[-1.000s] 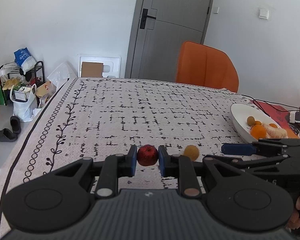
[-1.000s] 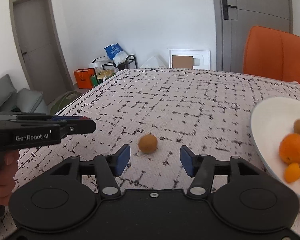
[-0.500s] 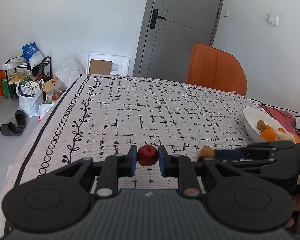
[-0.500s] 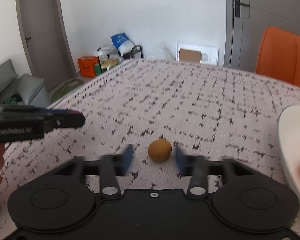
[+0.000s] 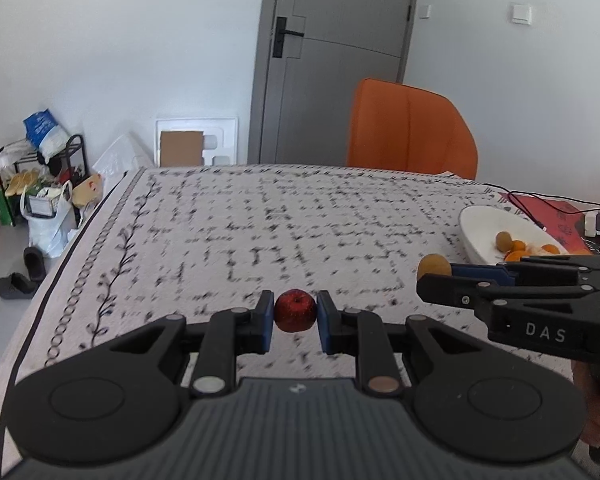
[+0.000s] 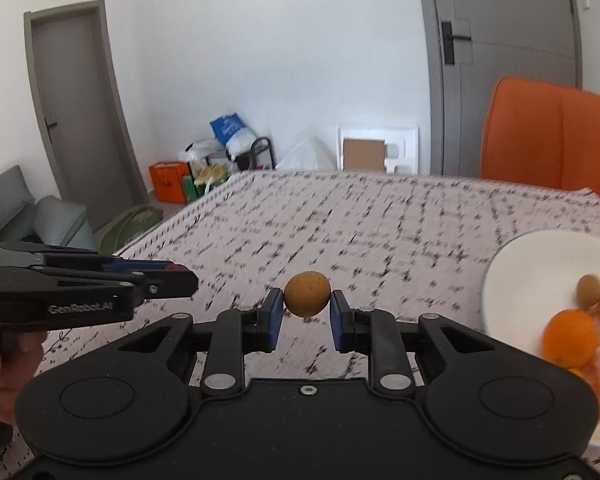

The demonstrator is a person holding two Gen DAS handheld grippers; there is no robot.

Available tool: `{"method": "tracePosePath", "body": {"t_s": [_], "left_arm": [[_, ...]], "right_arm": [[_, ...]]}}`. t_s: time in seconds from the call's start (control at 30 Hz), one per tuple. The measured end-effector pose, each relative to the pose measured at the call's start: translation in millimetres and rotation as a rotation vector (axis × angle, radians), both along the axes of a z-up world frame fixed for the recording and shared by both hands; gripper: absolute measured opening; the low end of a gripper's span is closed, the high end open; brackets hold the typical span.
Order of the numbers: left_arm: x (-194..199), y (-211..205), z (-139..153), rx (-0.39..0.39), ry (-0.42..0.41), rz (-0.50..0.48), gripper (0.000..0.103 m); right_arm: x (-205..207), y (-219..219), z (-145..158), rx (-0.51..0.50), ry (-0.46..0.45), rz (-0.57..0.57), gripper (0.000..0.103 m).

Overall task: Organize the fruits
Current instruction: 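Carry the red fruit and kiwi into the white bowl and open both grippers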

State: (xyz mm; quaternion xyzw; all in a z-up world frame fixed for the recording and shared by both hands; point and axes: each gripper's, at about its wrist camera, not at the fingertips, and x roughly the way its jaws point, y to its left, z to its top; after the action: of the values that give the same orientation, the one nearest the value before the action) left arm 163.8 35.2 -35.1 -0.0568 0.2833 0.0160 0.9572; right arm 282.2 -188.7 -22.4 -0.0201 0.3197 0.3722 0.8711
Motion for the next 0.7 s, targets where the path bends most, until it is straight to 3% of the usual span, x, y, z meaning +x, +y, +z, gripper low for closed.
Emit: {"method": "tracePosePath", "body": {"t_s": [0.33,0.7], "left_arm": [[18.7,-37.1,19.0,0.050,-0.029,-0.068,0.021],[39.1,-73.3,23.0,0.078,-0.038,-0.136,0.021]], "right_arm": [[14.4,-36.6,18.1,0.060,-0.047,-0.083,0.023],[32.2,-80.9,7.1,0.052,-0.041,-0.187,0.023]]}}
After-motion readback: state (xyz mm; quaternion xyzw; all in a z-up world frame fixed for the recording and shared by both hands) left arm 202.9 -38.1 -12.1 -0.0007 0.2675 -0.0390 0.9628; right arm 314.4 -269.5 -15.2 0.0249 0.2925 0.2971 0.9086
